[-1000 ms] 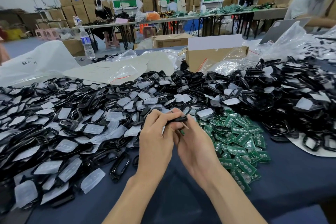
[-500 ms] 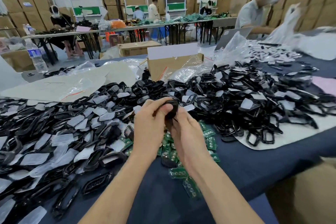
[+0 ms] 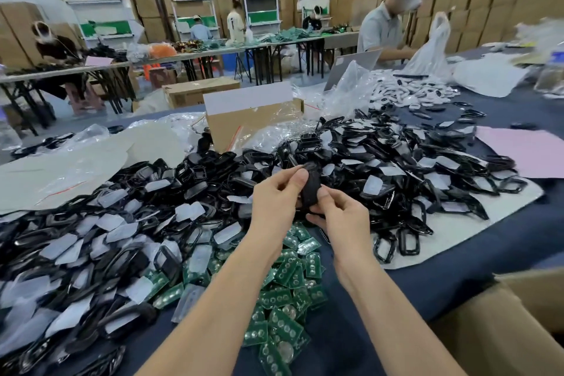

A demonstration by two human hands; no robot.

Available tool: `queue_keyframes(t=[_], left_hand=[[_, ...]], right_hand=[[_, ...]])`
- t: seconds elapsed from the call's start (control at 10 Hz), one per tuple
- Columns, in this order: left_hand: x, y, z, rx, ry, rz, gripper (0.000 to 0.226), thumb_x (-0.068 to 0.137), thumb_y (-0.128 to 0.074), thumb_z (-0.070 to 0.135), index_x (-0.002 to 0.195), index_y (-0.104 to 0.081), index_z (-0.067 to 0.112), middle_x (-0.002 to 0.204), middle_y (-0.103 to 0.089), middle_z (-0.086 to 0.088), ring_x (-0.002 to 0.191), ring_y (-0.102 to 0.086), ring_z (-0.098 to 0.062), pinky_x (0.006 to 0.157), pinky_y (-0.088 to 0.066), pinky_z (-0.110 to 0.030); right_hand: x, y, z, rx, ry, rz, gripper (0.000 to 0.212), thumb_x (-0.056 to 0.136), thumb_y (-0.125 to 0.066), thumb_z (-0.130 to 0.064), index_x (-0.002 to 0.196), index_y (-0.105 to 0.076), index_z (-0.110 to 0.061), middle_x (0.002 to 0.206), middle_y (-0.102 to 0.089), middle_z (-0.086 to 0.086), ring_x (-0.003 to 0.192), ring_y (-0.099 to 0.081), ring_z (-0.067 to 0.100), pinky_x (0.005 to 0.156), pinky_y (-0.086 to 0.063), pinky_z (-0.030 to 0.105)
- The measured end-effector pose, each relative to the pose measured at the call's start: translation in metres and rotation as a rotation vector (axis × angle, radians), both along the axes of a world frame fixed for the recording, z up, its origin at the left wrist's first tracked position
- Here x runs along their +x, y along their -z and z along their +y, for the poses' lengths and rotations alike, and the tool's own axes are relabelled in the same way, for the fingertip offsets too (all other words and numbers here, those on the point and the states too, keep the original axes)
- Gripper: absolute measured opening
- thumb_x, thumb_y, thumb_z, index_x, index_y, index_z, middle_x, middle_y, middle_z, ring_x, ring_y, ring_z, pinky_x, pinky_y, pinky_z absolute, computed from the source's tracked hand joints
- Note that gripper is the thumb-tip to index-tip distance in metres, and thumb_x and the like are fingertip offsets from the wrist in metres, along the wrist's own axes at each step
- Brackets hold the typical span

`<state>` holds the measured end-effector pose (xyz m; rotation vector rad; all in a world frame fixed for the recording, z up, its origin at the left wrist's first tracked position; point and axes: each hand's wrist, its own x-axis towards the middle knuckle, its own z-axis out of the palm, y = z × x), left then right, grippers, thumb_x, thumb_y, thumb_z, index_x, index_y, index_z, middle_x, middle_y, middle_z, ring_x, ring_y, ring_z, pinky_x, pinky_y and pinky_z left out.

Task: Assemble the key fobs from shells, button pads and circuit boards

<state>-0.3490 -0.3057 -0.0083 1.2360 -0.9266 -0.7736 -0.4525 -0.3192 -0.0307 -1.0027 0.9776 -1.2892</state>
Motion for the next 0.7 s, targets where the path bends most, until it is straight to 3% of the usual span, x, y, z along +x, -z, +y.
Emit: queue_keyframes(t=[0.2, 0.3, 0.4, 0.5, 0.6, 0.7], left_hand=[[-0.016, -0.005, -0.030, 0.082, -0.009, 0.014, 0.009, 0.098, -0.066, 0.026, 0.099, -0.074, 0.025, 0.086, -0.075, 0.005, 0.068, -0.061, -0.007, 0.057, -0.050, -0.018], [-0.021, -0.015, -0.042, 0.120, 0.008, 0.069, 0.012, 0.098, -0.066, 0.026, 0.099, -0.075, 0.019, 0.080, -0.074, 0.004, 0.064, -0.057, -0.011, 0.052, -0.046, -0.019], [-0.020, -0.022, -0.044, 0.162, 0.014, 0.054, 0.017, 0.097, -0.066, 0.030, 0.100, -0.076, 0.017, 0.078, -0.073, 0.002, 0.067, -0.055, -0.018, 0.058, -0.048, -0.027], [-0.017, -0.025, -0.038, 0.149, 0.049, 0.079, 0.023, 0.097, -0.066, 0.032, 0.106, -0.074, 0.012, 0.089, -0.073, -0.005, 0.070, -0.058, -0.019, 0.059, -0.049, -0.027], [-0.041, -0.036, -0.033, 0.121, 0.143, 0.050, 0.019, 0.096, -0.067, 0.033, 0.100, -0.076, 0.017, 0.079, -0.073, 0.002, 0.058, -0.058, -0.011, 0.051, -0.047, -0.022], [-0.098, -0.053, -0.028, 0.127, 0.355, -0.029, 0.014, 0.095, -0.068, 0.035, 0.089, -0.076, 0.026, 0.068, -0.070, 0.008, 0.053, -0.060, -0.009, 0.053, -0.051, -0.024]], right_hand=[[-0.006, -0.003, -0.033, 0.078, 0.028, 0.013, 0.017, 0.103, -0.058, -0.017, 0.098, -0.073, -0.012, 0.072, -0.065, -0.001, 0.064, -0.059, 0.007, 0.067, -0.059, 0.022], [-0.009, -0.009, -0.043, 0.077, 0.034, 0.015, 0.018, 0.103, -0.057, -0.019, 0.097, -0.073, -0.012, 0.072, -0.062, -0.001, 0.061, -0.056, 0.005, 0.067, -0.059, 0.023], [-0.013, -0.015, -0.042, 0.033, 0.000, 0.054, 0.022, 0.104, -0.057, -0.023, 0.090, -0.073, -0.018, 0.074, -0.064, -0.003, 0.058, -0.057, 0.003, 0.059, -0.056, 0.021], [-0.016, -0.018, -0.030, -0.028, -0.015, 0.061, 0.022, 0.104, -0.055, -0.025, 0.092, -0.073, -0.020, 0.073, -0.065, -0.005, 0.059, -0.058, 0.003, 0.059, -0.055, 0.022], [-0.031, -0.021, -0.009, -0.030, 0.078, -0.127, 0.024, 0.106, -0.052, -0.030, 0.098, -0.071, -0.018, 0.073, -0.069, -0.006, 0.065, -0.063, 0.005, 0.061, -0.055, 0.021], [-0.056, -0.025, 0.015, -0.026, 0.246, -0.393, 0.030, 0.107, -0.047, -0.039, 0.104, -0.069, -0.019, 0.080, -0.074, -0.008, 0.076, -0.069, 0.004, 0.065, -0.054, 0.018]])
